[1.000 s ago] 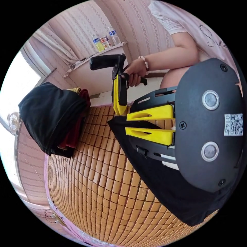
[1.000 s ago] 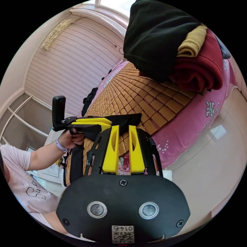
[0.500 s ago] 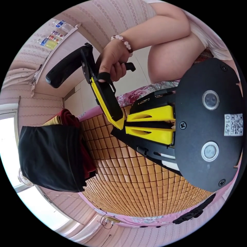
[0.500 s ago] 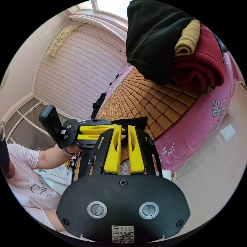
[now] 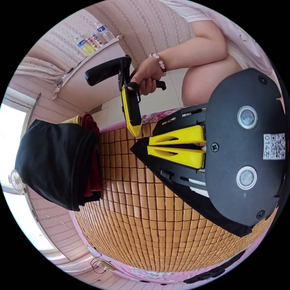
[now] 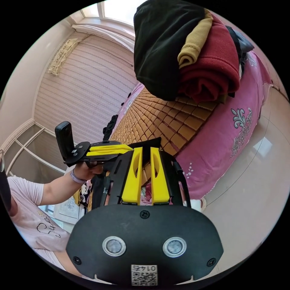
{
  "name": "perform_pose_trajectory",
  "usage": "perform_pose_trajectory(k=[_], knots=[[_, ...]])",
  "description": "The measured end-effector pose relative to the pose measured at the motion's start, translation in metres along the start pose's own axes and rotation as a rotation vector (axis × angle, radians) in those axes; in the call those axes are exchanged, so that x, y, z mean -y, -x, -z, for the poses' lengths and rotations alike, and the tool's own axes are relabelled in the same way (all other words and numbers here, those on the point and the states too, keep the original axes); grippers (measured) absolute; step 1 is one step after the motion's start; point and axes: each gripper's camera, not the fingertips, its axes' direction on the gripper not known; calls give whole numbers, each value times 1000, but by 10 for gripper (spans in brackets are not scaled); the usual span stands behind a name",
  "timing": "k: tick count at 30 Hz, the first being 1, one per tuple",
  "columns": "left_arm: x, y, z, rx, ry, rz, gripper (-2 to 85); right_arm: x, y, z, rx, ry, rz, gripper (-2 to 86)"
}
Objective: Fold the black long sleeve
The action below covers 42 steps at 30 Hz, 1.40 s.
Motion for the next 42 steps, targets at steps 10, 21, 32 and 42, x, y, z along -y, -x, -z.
perform_pose_trajectory(k=[10, 21, 32, 42], knots=[[-1, 25, 10, -88, -26, 89, -10, 3, 41, -19, -132, 41, 239, 77], [1, 32, 17, -78, -15, 86, 8, -1, 45, -9, -117, 189, 197, 6], [-18, 14, 15, -101, 30, 66, 43, 12, 69, -14, -227, 155, 159, 24], [-32, 17, 22, -101, 29, 109, 28, 7, 78, -49, -297, 313, 217, 45]])
